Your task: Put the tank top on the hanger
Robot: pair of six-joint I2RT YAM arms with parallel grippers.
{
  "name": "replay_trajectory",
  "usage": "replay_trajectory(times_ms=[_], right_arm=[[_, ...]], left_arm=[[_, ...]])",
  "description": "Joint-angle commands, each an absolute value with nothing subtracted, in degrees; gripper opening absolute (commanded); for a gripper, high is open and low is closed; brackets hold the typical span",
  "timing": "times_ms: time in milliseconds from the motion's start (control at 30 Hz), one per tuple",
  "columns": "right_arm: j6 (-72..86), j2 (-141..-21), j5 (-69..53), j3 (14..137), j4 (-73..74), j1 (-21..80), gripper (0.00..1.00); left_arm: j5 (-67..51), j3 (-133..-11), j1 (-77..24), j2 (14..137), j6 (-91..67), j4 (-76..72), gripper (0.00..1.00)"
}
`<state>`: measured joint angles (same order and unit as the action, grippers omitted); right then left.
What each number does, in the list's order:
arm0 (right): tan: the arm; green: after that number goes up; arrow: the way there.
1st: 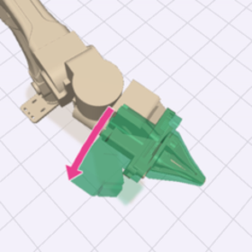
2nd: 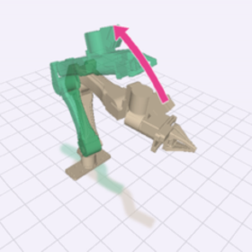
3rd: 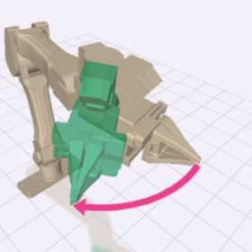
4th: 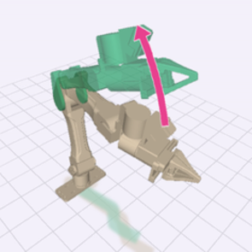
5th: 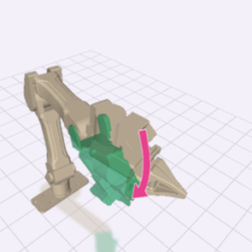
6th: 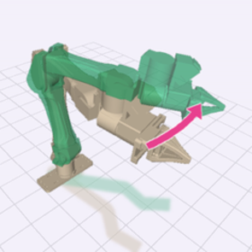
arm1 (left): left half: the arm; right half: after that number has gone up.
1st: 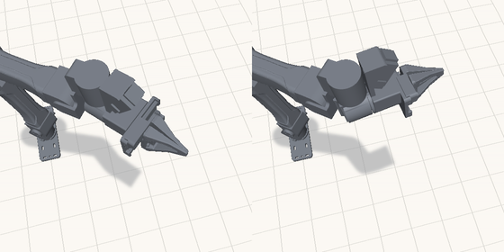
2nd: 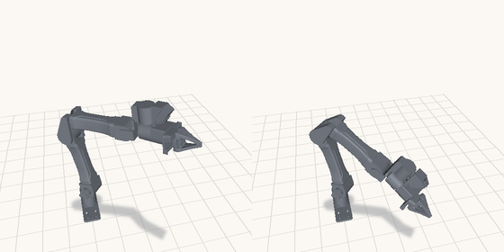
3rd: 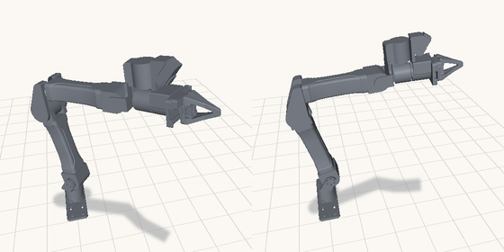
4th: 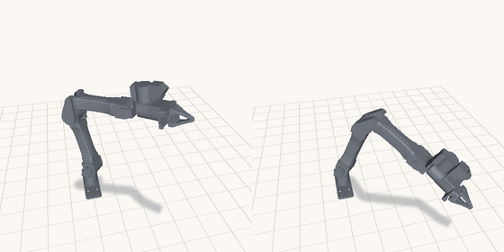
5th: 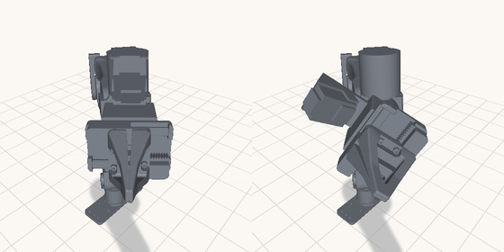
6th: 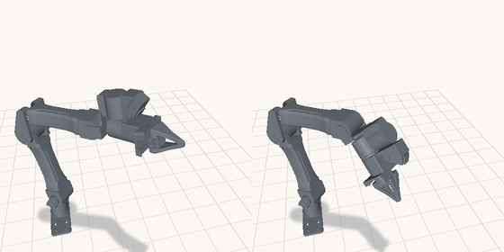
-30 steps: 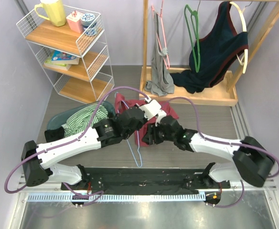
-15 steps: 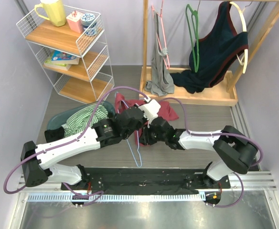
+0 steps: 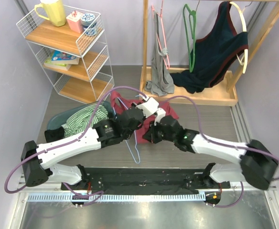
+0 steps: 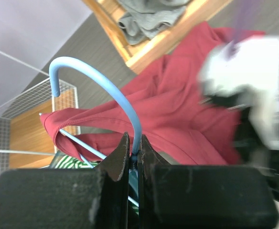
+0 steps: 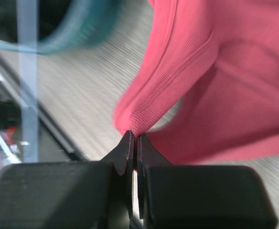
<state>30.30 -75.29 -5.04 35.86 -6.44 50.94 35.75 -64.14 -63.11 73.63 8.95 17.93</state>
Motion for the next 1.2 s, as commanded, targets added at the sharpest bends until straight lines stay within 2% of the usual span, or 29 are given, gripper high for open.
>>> replay_trajectory(times_ms=[0,267,533,1167], right_arm=[[31.28,-63.65,-1.15,35.33,-0.35,51.24,0.01],[35.33,-51.16,-4.13,33.57,5.97,51.15,0.01],[34.72,-42.2,-0.62,34.19,14.75,51.15,0.01],[42.36,-35.51,-8.17,30.68,14.94,51.15,0.01]], left_arm=[[42.09,-66.26,-63.37,74.53,10.28,13.45,0.0],[47.72,-72.15,-63.37,79.09,11.95,10.55,0.0],[53.26,-73.65,-63.19,80.42,18.28,4.4,0.0],[56.95,-76.2,-62.32,83.41,21.88,-5.09,0.0]])
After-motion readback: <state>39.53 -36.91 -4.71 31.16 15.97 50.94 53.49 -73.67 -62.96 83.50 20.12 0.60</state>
